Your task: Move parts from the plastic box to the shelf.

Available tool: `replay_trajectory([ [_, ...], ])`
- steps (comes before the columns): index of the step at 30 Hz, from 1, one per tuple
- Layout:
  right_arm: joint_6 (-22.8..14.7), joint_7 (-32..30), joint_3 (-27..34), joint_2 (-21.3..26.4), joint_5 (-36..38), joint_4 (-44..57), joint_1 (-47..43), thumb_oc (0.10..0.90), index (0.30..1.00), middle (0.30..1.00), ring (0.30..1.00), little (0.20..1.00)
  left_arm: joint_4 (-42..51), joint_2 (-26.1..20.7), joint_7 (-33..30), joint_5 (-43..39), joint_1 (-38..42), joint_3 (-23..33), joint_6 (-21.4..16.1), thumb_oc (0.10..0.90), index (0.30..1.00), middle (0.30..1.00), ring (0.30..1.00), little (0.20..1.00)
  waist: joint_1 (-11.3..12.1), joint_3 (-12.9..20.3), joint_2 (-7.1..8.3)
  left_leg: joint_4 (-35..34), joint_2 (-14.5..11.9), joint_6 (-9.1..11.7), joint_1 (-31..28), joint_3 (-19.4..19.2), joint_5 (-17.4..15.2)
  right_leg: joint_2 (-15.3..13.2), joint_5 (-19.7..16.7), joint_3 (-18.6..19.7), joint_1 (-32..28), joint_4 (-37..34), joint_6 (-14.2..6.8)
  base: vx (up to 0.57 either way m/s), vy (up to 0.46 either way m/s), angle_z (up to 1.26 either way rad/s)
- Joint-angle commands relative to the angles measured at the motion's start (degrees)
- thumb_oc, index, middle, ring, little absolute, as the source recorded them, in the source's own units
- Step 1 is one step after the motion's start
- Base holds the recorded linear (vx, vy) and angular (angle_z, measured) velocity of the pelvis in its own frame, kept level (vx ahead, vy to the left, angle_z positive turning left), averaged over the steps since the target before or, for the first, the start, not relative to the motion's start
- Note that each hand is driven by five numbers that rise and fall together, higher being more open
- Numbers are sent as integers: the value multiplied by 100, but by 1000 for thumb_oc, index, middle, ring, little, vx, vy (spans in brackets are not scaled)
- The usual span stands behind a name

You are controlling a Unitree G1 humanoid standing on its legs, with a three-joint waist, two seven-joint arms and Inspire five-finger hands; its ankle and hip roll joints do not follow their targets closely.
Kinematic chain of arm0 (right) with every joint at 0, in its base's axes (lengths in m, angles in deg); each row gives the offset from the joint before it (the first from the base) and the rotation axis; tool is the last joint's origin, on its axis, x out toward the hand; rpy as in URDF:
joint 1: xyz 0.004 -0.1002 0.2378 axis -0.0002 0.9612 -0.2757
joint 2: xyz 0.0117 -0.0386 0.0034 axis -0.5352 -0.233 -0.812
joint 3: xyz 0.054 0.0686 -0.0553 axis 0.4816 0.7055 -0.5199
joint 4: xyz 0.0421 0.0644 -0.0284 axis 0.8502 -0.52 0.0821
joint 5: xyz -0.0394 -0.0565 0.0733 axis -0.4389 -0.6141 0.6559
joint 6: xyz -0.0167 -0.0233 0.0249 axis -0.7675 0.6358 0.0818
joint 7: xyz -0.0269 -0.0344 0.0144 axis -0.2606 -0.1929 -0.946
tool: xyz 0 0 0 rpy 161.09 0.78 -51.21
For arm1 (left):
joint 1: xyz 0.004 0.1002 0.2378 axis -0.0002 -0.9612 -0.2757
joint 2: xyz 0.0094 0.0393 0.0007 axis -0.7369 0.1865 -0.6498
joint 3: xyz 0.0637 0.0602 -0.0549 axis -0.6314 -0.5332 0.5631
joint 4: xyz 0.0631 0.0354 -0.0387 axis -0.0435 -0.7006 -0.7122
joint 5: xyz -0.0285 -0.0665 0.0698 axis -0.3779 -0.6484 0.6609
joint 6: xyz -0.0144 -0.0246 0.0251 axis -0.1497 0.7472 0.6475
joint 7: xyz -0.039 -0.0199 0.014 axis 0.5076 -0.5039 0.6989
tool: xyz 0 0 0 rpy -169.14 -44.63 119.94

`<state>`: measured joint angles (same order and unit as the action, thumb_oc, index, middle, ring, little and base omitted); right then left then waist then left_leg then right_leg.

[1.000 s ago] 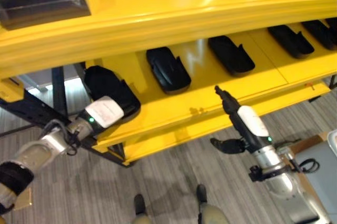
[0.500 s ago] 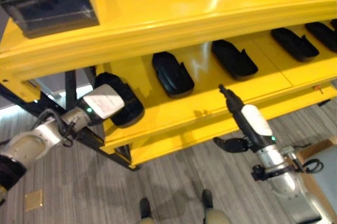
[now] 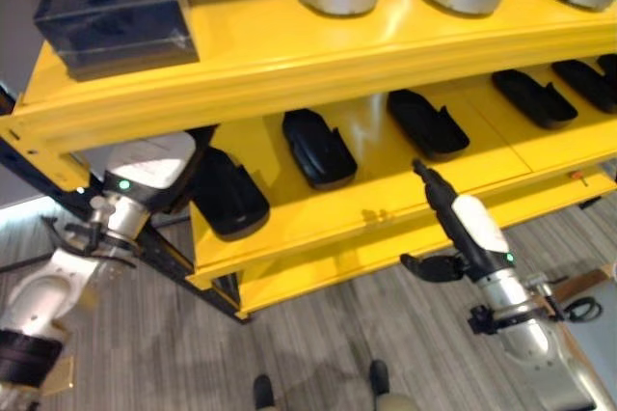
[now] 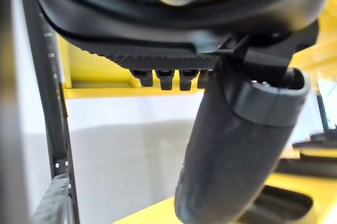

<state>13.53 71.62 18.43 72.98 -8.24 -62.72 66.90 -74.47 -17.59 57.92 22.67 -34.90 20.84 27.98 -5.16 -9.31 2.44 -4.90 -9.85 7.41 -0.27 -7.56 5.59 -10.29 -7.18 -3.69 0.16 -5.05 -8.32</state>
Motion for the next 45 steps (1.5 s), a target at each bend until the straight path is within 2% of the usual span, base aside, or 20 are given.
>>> replay_trajectory([
  [1,-184,-214,412,19,384,476,-485,900,1000,1000,1000,1000,-515,-162,-251,-1515,698,445,181,900,1000,1000,1000,1000,-44,497,36,-10,188,-261,-688,-208,-545,-153,259,-68,-633,5,-205,0,0,0],
  [3,-140,-218,389,14,410,457,-540,900,1000,1000,1000,1000,-408,209,-237,-2065,731,390,104,900,1000,1000,1000,1000,-75,500,42,-10,156,-253,-699,-227,-539,-125,270,-55,-635,5,-186,3,-17,-1],
  [4,-102,-225,366,6,442,448,-585,900,1000,1000,1000,1000,-254,589,-166,-2629,698,310,11,900,1000,1000,1000,1000,-90,497,47,-10,125,-243,-710,-237,-528,-94,274,-28,-630,5,-170,2,-33,-1],
  [6,-60,-245,327,-13,465,420,-626,900,1000,1000,1000,1000,-156,912,-191,-3101,652,219,-37,900,1000,1000,1000,1000,-107,491,61,-10,98,-235,-711,-258,-511,-72,279,-13,-622,5,-150,1,-18,-1],
  [11,-19,-278,294,13,500,390,-706,900,1000,1000,1000,1000,20,1264,-75,-3553,538,94,-94,900,1000,1000,1000,1000,-122,465,72,-10,41,-218,-724,-299,-488,-18,303,30,-608,5,-115,-1,-11,-2],
  [13,-1,-309,236,19,500,395,-763,900,1000,1000,1000,1000,104,1630,-19,-4049,449,-19,-173,900,1000,1000,1000,1000,-127,427,99,-10,-2,-209,-729,-318,-469,16,314,65,-594,5,-90,-3,-28,-7],
  [17,2,-330,225,44,480,394,-794,900,1000,1000,1000,1000,263,1841,46,-4091,336,-108,-166,900,1000,1000,1000,1000,-126,372,108,-10,-25,-205,-737,-321,-455,50,329,90,-588,5,-71,-1,-9,-2],
  [21,1,-331,141,11,446,430,-788,900,1000,1000,1000,1000,352,2317,191,-4576,51,-272,-174,900,1000,1000,1000,1000,-115,250,139,-10,-56,-206,-745,-342,-434,82,338,105,-592,5,-40,-6,-22,-7],
  [26,-22,-360,61,35,388,472,-863,900,1000,1000,1000,1000,454,2509,394,-4787,-40,-543,-167,900,1000,1000,1000,1000,-96,148,162,-10,-79,-207,-702,-313,-403,97,333,79,-592,5,-25,-5,-9,-3],
  [36,-85,-325,74,85,212,727,-748,900,1000,1000,1000,1000,1312,2537,791,-4837,-10,-1076,-201,900,1000,1000,1000,1000,-82,115,214,-10,-65,-237,-661,-273,-416,95,318,62,-568,5,-25,0,0,0],
  [45,-85,-369,148,75,140,838,-635,900,1000,1000,1000,1000,1561,2546,941,-4926,-39,-1308,-197,900,1000,1000,1000,1000,-82,93,224,-10,-36,-263,-637,-255,-421,89,302,52,-546,5,-28,0,0,0],
])
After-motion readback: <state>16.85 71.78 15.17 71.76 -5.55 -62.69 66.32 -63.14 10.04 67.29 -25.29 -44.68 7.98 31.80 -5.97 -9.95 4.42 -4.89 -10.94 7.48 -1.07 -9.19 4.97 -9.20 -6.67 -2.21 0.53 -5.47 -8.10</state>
